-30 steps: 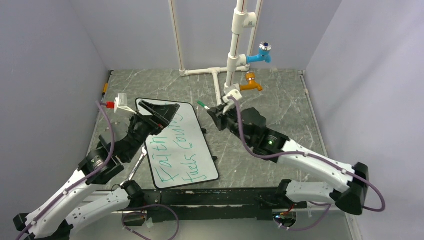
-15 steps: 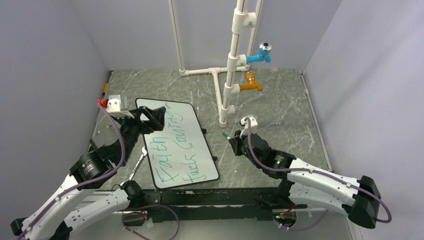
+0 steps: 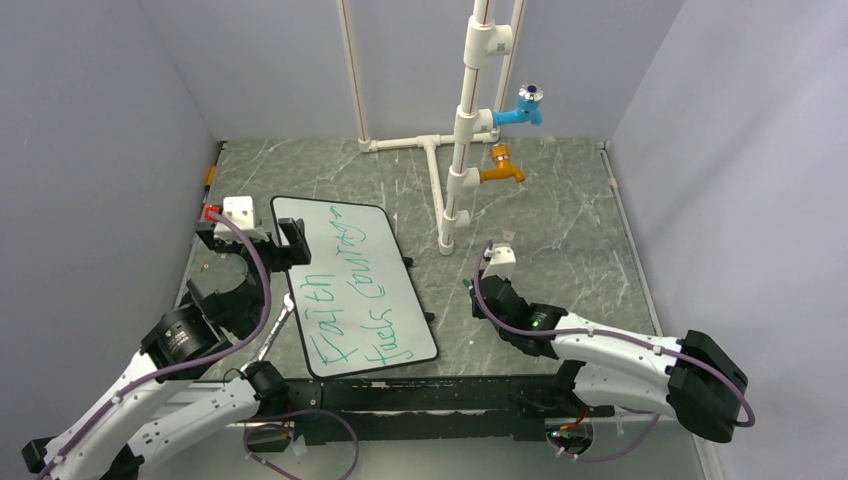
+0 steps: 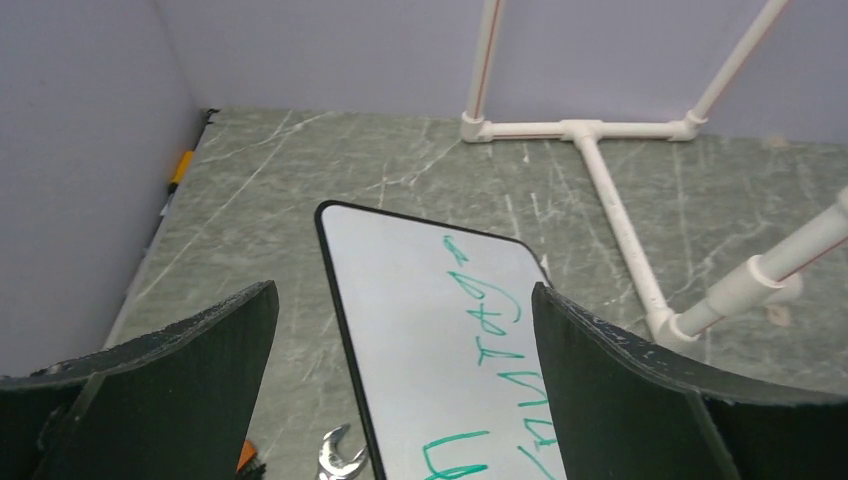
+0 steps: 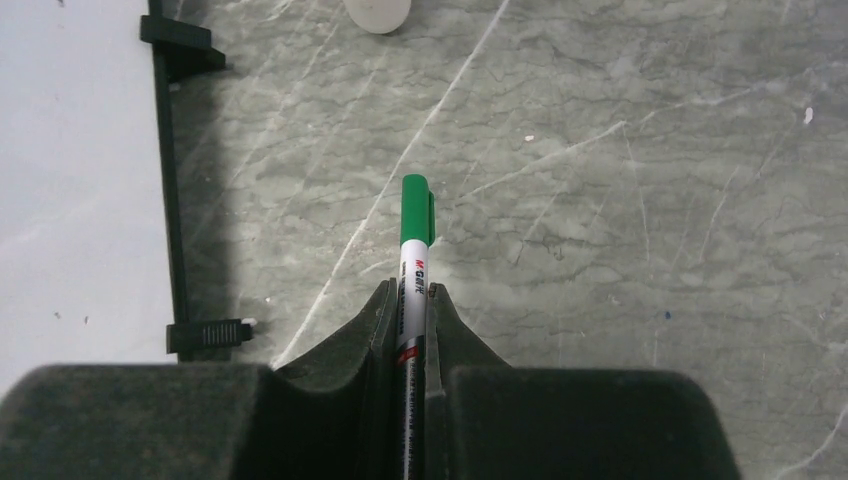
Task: Write a sentence on the whiteboard
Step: Put down the whiteboard marker at the center of the board.
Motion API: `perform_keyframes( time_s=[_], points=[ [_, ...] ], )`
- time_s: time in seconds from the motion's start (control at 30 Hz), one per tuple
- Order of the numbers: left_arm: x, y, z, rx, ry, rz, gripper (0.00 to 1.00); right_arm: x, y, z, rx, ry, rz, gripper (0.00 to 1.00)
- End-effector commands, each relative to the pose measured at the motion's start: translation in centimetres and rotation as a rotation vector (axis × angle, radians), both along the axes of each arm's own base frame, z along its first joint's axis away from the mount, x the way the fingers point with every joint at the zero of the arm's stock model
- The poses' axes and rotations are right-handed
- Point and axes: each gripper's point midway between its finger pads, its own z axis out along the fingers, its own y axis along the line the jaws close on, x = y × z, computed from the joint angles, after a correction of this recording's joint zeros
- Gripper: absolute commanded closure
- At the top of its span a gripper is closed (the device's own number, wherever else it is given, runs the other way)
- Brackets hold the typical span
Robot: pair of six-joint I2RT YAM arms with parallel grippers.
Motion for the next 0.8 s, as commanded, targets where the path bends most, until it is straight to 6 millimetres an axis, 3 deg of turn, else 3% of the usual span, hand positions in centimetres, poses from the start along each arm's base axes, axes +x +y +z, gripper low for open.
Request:
perform_keyframes(
  time_s=[0.0,0.47,0.63,0.77],
  points=[
    [-0.1,1.7,-0.7,0.055,-0.018,0.076,0.01,1.2,0.4,0.8,0.050,-0.039,-0.048,0.93],
    [-0.2,2.4,-1.3,0.065,-0.041,0.101,0.01,0.4,-0.1,-0.9,0.031,0.013,-0.054,0.44],
    [-0.4,2.6,-1.6,0.079,-0.034,0.098,0.00,0.5,-0.6,0.5,0.010,-0.011,-0.054,0.23],
    [-0.8,3.3,-1.6,0.076,-0.037,0.110,0.01,1.0,-1.6,3.2,-0.014,-0.063,-0.080,0.01]
  ],
)
